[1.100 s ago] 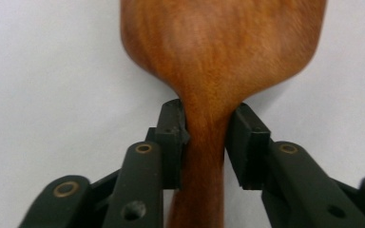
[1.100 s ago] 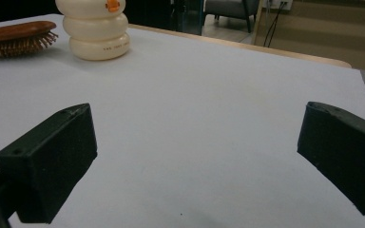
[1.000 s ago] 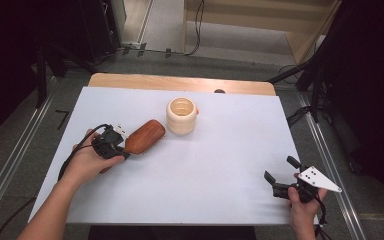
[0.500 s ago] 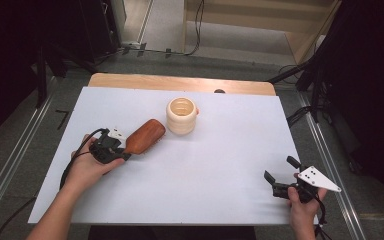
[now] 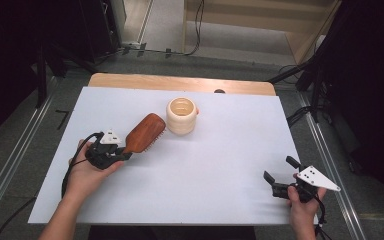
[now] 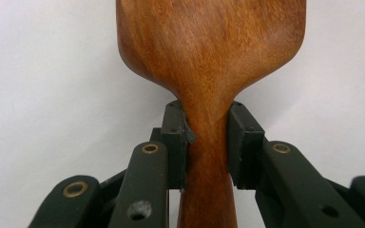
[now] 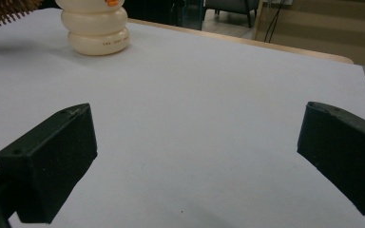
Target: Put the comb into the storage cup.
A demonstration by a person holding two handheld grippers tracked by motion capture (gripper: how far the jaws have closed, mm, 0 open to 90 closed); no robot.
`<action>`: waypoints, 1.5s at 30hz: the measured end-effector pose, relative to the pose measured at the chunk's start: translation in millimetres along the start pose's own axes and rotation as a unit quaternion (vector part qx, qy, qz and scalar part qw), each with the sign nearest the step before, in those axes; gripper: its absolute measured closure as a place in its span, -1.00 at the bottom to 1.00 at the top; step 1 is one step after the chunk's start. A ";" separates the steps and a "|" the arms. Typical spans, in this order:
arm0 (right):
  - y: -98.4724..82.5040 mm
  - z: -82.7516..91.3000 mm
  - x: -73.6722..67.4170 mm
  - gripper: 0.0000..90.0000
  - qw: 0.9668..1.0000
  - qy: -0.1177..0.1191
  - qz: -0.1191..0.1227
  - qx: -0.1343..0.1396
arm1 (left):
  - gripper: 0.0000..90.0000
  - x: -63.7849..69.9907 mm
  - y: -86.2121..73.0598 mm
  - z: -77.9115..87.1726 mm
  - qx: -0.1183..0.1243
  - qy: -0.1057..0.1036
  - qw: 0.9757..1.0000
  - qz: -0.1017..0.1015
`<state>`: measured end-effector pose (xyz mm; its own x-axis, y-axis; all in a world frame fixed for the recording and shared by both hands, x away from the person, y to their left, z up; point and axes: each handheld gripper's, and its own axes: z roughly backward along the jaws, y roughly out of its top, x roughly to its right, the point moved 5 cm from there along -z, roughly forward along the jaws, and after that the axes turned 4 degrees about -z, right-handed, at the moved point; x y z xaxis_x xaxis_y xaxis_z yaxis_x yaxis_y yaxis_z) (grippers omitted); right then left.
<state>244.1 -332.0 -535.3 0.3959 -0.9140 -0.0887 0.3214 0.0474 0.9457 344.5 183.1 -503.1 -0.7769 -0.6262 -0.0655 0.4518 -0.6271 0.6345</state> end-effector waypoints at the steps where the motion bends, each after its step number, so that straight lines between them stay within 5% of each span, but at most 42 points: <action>1: 0.2 0.0 -0.2 -1.00 1.000 0.001 0.002 -0.001 | 0.61 0.0 0.0 0.0 0.000 0.000 1.000 0.000; 4: 1.5 0.8 0.3 -1.00 1.000 0.005 -0.002 -0.002 | 0.61 1.2 -1.0 1.1 0.006 0.008 1.000 0.002; 10: 12.3 4.5 -2.3 -1.00 0.998 0.027 -0.055 0.001 | 0.61 10.4 4.7 5.3 0.042 0.010 0.999 0.018; 25: 74.8 -17.0 -68.2 -1.00 0.997 0.069 0.009 -0.016 | 0.61 30.4 18.1 17.7 0.122 0.029 0.992 0.024; 38: 108.5 -51.3 -112.8 -1.00 0.993 0.108 0.012 -0.038 | 0.61 39.5 11.9 19.8 0.158 0.032 0.986 0.045; 45: 116.2 -69.5 -134.5 -1.00 0.990 0.135 0.010 -0.043 | 0.61 50.6 17.0 17.5 0.180 0.011 0.982 0.053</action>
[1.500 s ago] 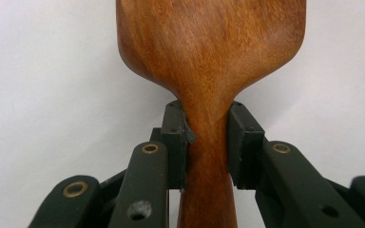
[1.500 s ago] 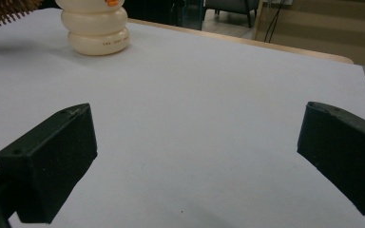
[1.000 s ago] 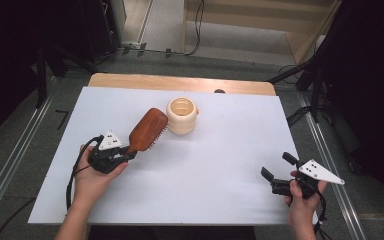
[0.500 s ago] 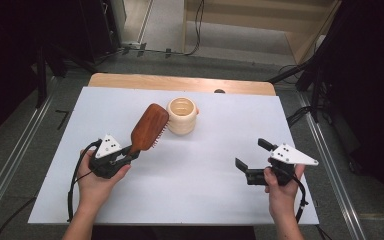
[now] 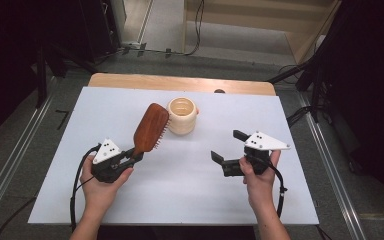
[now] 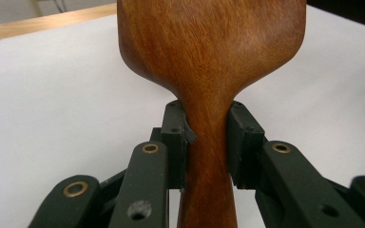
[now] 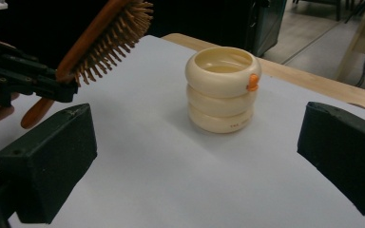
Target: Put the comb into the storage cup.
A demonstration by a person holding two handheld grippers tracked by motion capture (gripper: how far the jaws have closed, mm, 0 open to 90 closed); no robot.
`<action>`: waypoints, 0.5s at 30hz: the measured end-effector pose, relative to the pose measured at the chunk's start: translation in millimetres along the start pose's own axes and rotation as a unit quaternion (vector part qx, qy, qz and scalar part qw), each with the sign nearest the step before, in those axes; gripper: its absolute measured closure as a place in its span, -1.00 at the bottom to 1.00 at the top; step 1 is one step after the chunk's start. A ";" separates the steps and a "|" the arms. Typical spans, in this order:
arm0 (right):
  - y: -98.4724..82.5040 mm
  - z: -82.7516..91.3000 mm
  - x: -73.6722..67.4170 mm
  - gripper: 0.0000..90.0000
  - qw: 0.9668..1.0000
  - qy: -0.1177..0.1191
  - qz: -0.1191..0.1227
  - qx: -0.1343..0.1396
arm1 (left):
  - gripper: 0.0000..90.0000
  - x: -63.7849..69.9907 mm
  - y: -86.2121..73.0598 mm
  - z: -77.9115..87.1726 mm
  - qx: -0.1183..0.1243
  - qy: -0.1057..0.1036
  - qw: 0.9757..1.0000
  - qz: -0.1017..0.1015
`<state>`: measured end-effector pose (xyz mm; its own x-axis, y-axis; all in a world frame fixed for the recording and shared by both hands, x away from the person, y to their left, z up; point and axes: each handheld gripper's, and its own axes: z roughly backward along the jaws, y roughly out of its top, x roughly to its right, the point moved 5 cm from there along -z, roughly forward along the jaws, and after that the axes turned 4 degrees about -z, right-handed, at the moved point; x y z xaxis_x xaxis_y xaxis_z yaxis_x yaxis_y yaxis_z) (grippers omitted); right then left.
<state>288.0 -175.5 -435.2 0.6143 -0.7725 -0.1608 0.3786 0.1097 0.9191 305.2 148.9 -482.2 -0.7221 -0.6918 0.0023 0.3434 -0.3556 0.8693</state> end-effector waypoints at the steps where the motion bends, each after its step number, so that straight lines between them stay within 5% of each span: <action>1: 0.5 -1.9 -1.0 -1.00 1.000 0.003 -0.001 0.000 | 0.61 2.5 0.5 -0.6 0.001 -0.006 1.000 -0.001; 15: -10.9 -21.4 -20.6 -1.00 0.999 0.046 -0.010 -0.009 | 0.61 30.9 1.9 -12.6 0.032 -0.026 0.999 -0.001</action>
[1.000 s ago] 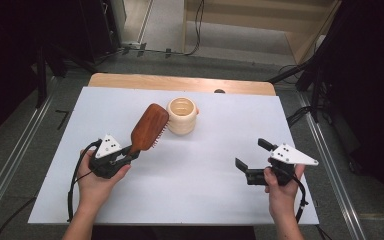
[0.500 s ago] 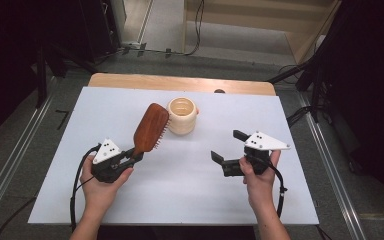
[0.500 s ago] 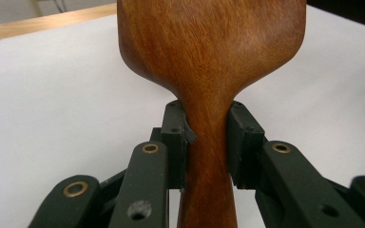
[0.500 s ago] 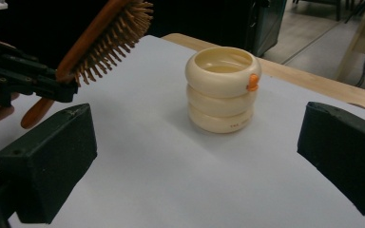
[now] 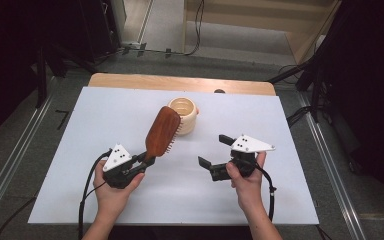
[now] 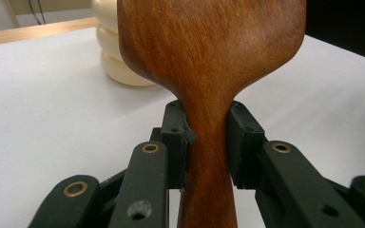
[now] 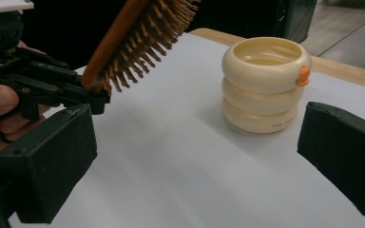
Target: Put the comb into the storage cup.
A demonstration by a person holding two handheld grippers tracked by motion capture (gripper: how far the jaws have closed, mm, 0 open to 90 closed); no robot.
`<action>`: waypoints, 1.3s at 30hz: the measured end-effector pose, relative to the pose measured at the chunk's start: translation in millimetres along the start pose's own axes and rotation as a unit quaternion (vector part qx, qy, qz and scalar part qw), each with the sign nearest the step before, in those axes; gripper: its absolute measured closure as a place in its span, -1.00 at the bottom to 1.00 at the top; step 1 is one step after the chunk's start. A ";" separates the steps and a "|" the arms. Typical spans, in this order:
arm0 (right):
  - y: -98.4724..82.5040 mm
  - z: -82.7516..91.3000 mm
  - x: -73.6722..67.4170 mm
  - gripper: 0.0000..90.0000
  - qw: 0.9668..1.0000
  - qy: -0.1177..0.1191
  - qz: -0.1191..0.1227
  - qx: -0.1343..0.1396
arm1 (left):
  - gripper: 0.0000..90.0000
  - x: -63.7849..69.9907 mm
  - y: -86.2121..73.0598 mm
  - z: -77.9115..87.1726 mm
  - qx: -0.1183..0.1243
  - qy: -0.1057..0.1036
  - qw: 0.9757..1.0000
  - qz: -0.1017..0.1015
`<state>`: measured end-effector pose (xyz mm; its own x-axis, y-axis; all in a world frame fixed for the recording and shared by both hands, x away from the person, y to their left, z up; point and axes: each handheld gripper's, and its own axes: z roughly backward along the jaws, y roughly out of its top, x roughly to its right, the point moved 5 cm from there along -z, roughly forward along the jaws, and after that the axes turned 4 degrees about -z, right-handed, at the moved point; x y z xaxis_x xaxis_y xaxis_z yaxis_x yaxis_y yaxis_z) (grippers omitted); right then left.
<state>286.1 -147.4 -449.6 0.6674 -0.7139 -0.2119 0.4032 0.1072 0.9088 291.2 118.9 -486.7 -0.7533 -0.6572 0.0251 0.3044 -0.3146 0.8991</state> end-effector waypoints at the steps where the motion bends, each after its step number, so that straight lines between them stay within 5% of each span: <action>1: -0.7 -1.3 -1.4 -1.00 1.000 0.005 0.000 0.001 | 0.61 2.4 0.0 -1.5 0.001 -0.003 1.000 0.000; 17: 0.4 -11.5 -27.9 -1.00 0.997 0.063 -0.042 0.020 | 0.61 30.7 -4.4 -18.9 0.013 -0.021 1.000 -0.015; 24: -0.1 -14.0 -27.5 -1.00 0.994 0.067 -0.081 0.031 | 0.61 43.6 -3.9 -22.8 0.020 -0.029 0.999 -0.025; 39: -5.0 -24.6 -26.4 -0.90 0.991 0.031 -0.125 0.025 | 0.61 65.3 -7.5 -32.5 0.021 -0.046 0.998 -0.042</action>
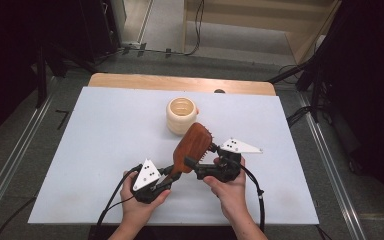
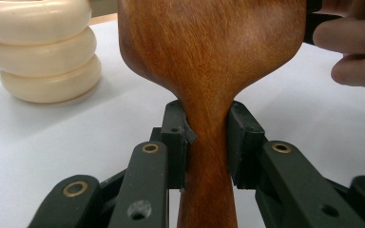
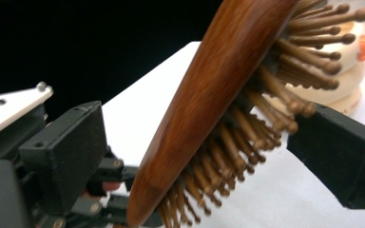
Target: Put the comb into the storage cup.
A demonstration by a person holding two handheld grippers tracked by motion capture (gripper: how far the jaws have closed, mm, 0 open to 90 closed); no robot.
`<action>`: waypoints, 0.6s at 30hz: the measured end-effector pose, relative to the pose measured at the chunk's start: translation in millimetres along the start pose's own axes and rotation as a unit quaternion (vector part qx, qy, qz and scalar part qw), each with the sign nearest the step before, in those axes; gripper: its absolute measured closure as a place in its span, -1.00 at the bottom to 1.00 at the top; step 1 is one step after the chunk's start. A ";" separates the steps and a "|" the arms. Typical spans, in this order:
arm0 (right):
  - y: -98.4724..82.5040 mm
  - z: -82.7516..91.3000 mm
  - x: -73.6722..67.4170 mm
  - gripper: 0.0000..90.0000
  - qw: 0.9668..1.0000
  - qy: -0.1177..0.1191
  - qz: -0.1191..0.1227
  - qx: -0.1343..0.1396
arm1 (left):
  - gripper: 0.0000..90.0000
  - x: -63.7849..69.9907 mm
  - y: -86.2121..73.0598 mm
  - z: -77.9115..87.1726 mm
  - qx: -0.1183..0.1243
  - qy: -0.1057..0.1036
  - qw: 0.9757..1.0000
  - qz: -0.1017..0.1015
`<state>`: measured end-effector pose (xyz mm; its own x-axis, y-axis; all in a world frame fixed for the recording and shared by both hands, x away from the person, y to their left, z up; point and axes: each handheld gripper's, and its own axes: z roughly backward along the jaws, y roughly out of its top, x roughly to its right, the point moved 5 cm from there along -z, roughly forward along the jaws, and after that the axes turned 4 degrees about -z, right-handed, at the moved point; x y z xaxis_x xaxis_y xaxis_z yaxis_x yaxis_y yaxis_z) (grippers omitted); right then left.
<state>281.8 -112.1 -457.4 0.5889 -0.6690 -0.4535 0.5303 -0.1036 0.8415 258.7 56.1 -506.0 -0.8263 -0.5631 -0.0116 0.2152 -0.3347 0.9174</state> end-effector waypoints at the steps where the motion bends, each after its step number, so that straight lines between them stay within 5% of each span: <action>1: -0.5 -0.6 0.9 -0.88 1.000 -0.001 -0.006 0.000 | 0.61 1.0 -0.3 -0.3 -0.001 0.001 1.000 -0.003; 8: -3.7 -3.6 5.7 -0.73 0.999 -0.032 -0.027 -0.002 | 0.61 5.7 -0.1 -1.8 0.004 0.004 1.000 -0.011; 18: -8.8 -6.0 6.6 -0.52 0.998 -0.016 -0.067 -0.002 | 0.61 11.9 -3.5 -6.4 -0.003 0.008 1.000 -0.024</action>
<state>284.7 -111.1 -469.5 0.4918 -0.6731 -0.5523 0.6058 -0.1911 0.7723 251.4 45.7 -511.9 -0.8272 -0.5584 -0.0631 0.1775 -0.3662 0.9135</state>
